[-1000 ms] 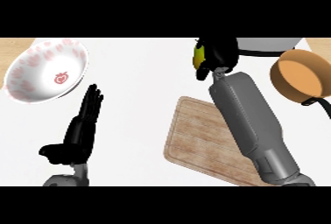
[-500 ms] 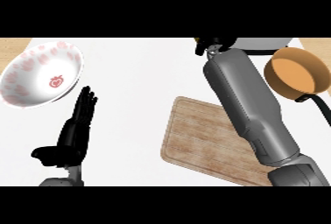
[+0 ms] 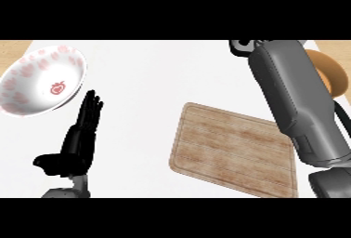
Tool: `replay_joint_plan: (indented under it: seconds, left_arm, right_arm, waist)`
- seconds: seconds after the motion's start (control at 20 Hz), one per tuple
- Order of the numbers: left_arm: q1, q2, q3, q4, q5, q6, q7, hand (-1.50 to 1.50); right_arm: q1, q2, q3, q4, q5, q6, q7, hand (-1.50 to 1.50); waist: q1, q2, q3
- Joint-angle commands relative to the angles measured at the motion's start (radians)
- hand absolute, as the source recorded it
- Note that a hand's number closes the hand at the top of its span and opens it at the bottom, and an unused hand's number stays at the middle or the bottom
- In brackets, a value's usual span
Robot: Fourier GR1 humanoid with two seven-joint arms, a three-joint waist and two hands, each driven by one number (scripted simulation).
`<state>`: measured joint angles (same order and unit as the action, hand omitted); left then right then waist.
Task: Pick the pear from the cutting board and place it in the pot
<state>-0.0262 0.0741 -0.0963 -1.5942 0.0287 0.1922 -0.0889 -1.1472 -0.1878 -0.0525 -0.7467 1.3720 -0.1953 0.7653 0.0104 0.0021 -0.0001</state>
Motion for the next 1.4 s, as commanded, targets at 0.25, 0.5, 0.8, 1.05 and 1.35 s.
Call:
replay_joint_plan:
  seconds: [0.25, 0.5, 0.8, 1.05, 1.35]
  left_arm:
    - [0.045, -0.005, 0.006, 0.007, 0.007, -0.027, -0.048, 0.00]
    - [0.050, -0.020, 0.000, 0.016, -0.007, -0.015, -0.055, 0.00]
    - [0.021, -0.002, 0.017, 0.036, -0.006, -0.037, -0.064, 0.00]
    - [0.033, -0.045, -0.044, -0.018, -0.043, -0.003, -0.019, 0.00]
    - [-0.010, -0.034, -0.019, -0.014, -0.022, -0.016, 0.006, 0.00]
  right_arm:
    - [0.072, -0.178, -0.097, 0.048, -0.056, -0.063, -0.125, 1.50]
    - [0.123, -0.256, -0.150, 0.118, -0.098, -0.101, -0.216, 1.50]
    - [0.123, -0.336, -0.232, 0.246, -0.202, -0.077, -0.386, 1.50]
    - [0.158, -0.377, -0.280, 0.373, -0.243, -0.073, -0.469, 1.50]
    - [0.168, -0.406, -0.310, 0.525, -0.234, -0.045, -0.348, 1.50]
  waist:
    - [0.001, 0.001, 0.000]
    - [0.004, 0.003, 0.000]
    - [0.008, 0.005, 0.001]
    - [0.017, 0.008, 0.002]
    - [0.041, 0.020, 0.003]
